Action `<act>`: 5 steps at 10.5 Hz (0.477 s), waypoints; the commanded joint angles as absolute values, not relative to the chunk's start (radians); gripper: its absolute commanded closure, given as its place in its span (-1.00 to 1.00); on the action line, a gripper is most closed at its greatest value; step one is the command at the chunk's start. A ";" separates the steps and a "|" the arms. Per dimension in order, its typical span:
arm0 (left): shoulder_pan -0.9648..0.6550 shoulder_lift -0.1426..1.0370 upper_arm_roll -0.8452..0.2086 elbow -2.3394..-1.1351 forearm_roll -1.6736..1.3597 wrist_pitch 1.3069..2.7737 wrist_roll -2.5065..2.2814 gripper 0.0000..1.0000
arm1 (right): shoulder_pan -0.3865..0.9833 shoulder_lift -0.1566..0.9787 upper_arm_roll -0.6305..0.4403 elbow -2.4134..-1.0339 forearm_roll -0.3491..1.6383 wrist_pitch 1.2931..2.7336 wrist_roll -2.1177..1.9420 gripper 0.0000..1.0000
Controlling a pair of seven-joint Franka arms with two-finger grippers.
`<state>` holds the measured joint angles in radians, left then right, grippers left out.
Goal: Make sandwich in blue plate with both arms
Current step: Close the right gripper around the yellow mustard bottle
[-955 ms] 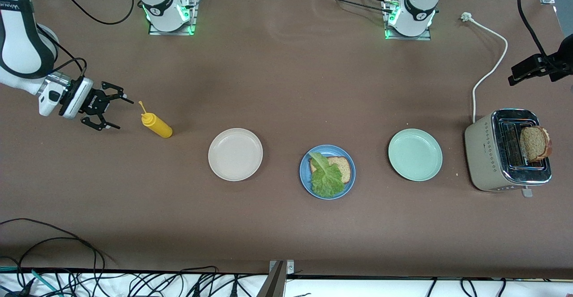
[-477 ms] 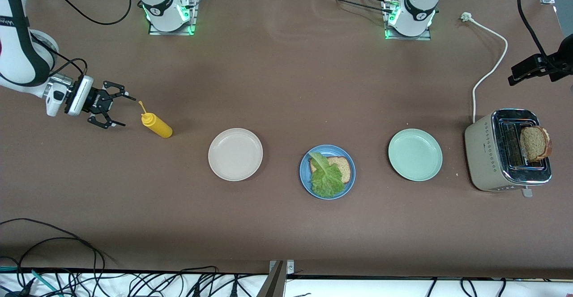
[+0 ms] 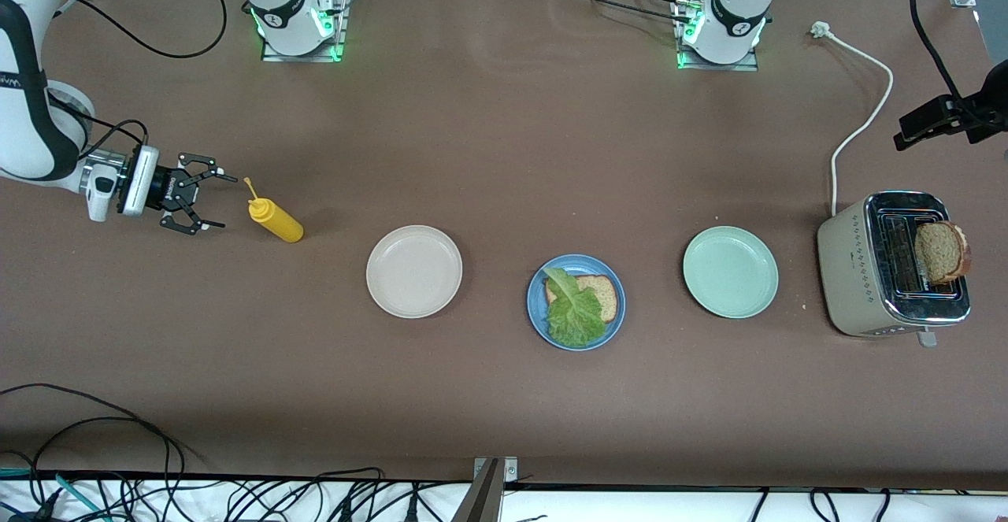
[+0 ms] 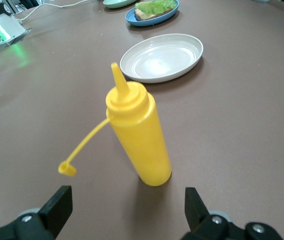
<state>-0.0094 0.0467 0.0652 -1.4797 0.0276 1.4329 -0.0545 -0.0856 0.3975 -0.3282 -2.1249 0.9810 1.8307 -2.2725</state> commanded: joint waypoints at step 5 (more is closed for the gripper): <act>-0.005 0.052 0.064 -1.462 0.029 1.414 -0.043 -1.00 | -0.101 0.610 -0.334 -2.002 1.112 1.662 -2.454 -1.00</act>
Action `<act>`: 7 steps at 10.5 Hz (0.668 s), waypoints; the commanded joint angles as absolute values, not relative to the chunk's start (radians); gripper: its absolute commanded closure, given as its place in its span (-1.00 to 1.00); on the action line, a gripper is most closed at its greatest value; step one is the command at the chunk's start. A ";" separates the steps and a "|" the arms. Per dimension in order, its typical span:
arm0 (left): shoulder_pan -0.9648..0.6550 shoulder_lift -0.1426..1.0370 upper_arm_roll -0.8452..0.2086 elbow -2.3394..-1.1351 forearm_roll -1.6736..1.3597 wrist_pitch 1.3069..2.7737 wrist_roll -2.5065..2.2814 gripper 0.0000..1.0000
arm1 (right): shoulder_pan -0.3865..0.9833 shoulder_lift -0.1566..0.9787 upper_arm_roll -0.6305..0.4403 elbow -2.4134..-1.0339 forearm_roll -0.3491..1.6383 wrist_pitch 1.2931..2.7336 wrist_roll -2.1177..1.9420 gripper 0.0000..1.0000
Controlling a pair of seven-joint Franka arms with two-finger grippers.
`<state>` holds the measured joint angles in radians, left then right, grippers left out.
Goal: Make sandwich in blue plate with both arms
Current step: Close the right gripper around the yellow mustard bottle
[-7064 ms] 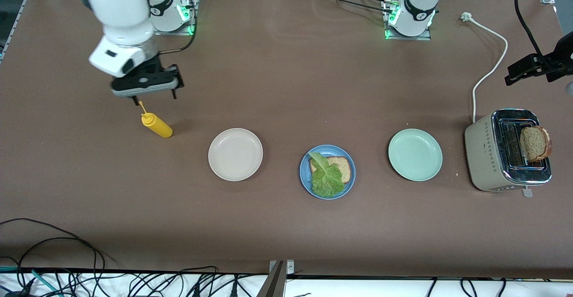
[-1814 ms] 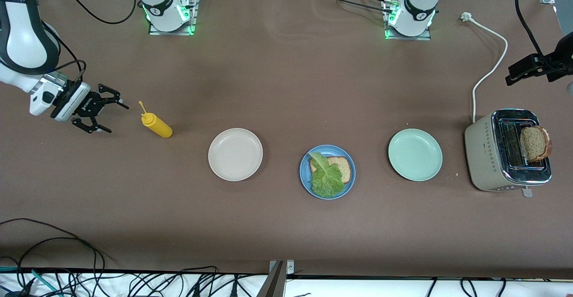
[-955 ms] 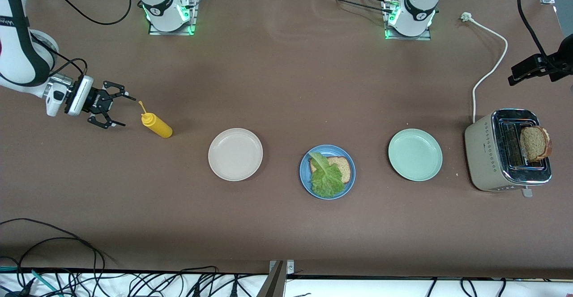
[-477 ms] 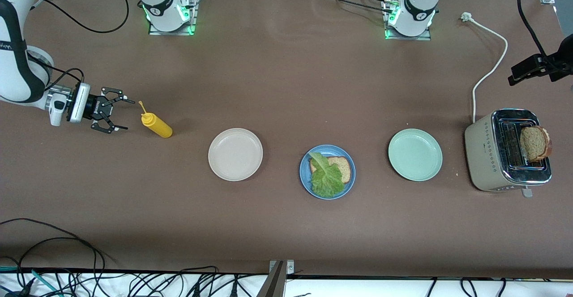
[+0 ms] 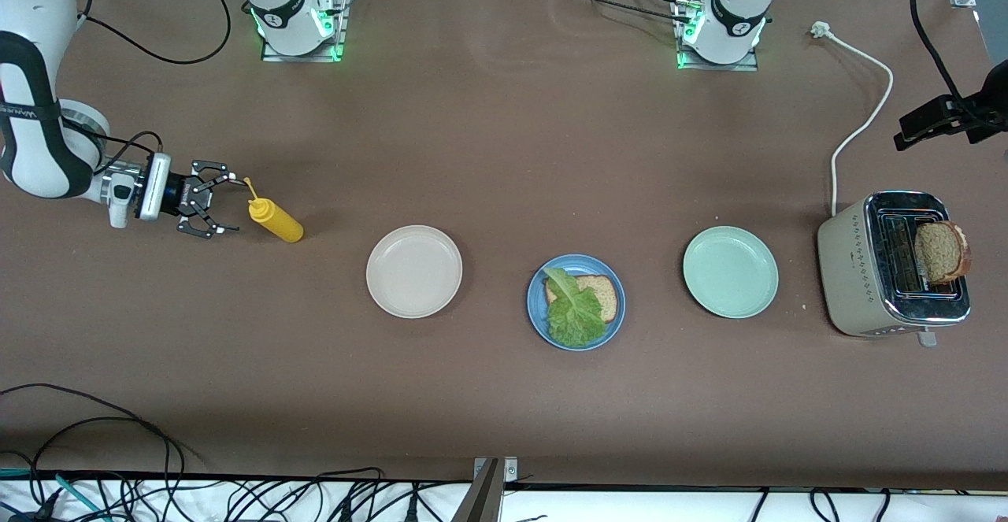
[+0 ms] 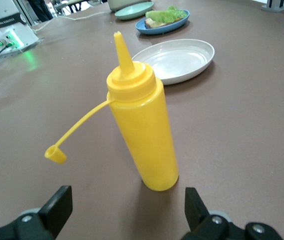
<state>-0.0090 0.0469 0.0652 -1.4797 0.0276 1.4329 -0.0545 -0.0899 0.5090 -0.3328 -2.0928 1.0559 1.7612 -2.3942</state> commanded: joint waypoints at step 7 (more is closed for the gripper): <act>-0.005 0.052 0.064 -1.462 0.029 1.414 -0.043 -1.00 | -0.101 0.667 -0.321 -1.974 1.152 1.612 -2.523 -1.00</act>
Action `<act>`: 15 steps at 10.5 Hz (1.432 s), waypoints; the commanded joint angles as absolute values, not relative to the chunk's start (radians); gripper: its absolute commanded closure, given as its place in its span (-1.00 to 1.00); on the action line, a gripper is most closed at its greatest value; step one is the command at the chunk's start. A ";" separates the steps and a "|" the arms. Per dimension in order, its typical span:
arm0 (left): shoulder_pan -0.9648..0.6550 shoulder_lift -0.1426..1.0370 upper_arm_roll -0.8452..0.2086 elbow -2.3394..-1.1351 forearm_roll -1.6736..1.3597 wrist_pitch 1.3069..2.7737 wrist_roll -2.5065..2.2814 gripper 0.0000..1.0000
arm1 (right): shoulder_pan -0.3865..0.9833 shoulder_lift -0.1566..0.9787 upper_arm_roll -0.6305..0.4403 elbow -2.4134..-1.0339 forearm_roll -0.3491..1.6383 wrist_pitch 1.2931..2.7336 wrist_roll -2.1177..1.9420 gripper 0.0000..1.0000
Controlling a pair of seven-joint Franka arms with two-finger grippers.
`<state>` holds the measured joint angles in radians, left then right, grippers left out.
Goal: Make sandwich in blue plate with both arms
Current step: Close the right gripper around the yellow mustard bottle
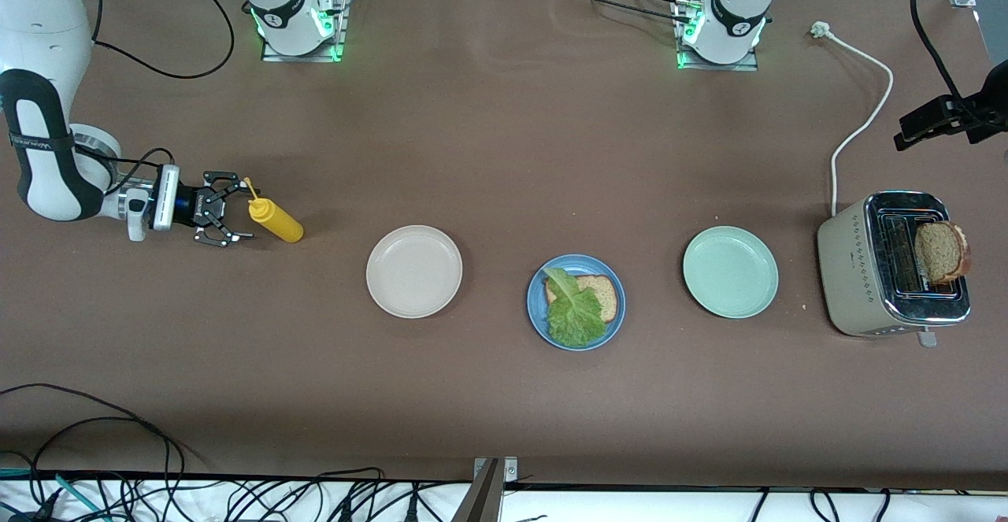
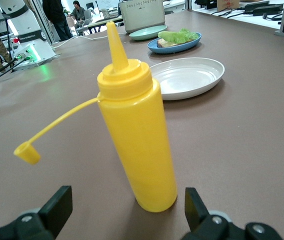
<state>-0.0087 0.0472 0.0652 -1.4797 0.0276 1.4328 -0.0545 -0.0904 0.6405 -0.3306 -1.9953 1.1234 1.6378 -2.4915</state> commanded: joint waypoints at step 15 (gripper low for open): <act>-0.003 0.052 0.064 -1.463 0.029 1.414 -0.044 -1.00 | -0.098 0.706 -0.224 -1.973 1.269 1.617 -2.551 -0.46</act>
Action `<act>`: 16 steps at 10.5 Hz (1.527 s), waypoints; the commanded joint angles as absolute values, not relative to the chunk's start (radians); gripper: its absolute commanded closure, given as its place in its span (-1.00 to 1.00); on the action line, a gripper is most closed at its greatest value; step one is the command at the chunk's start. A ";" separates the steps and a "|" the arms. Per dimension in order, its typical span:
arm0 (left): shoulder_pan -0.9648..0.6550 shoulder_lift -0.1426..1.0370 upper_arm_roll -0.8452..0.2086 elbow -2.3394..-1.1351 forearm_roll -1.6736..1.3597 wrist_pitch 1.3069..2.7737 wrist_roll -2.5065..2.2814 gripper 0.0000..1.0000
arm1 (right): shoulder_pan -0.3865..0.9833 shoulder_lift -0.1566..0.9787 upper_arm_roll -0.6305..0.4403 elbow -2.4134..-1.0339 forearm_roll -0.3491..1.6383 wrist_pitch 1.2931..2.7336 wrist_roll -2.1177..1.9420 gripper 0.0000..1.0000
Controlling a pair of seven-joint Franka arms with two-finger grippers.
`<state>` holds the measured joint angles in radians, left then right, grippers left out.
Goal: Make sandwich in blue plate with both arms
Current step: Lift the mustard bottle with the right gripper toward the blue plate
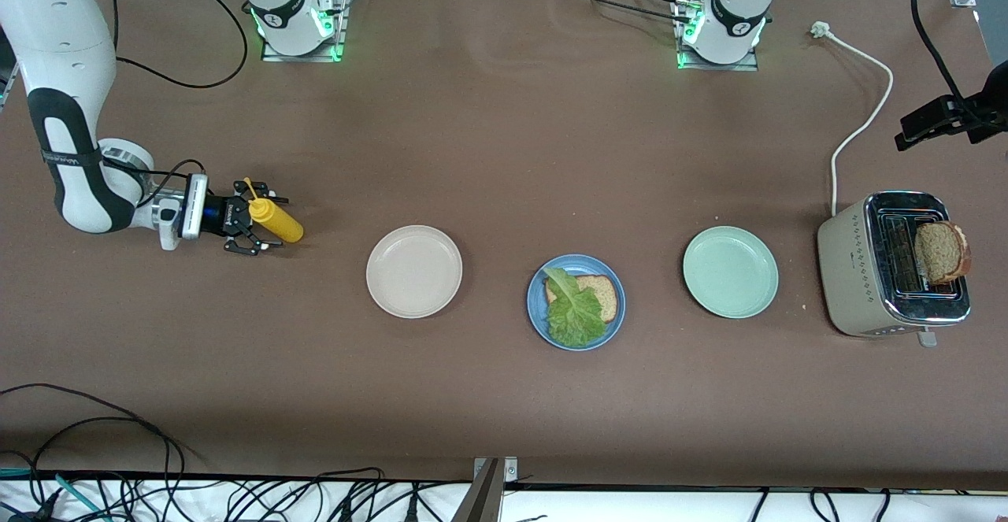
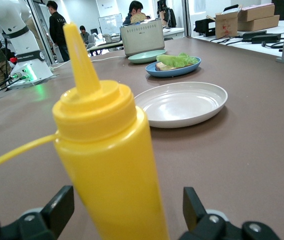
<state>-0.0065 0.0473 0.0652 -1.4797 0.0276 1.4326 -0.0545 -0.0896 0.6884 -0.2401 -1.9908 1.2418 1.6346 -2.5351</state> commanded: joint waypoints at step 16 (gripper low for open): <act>-0.018 0.049 0.054 -1.459 0.018 1.401 -0.054 -1.00 | -0.066 0.551 0.021 -1.552 0.913 1.855 -1.739 0.82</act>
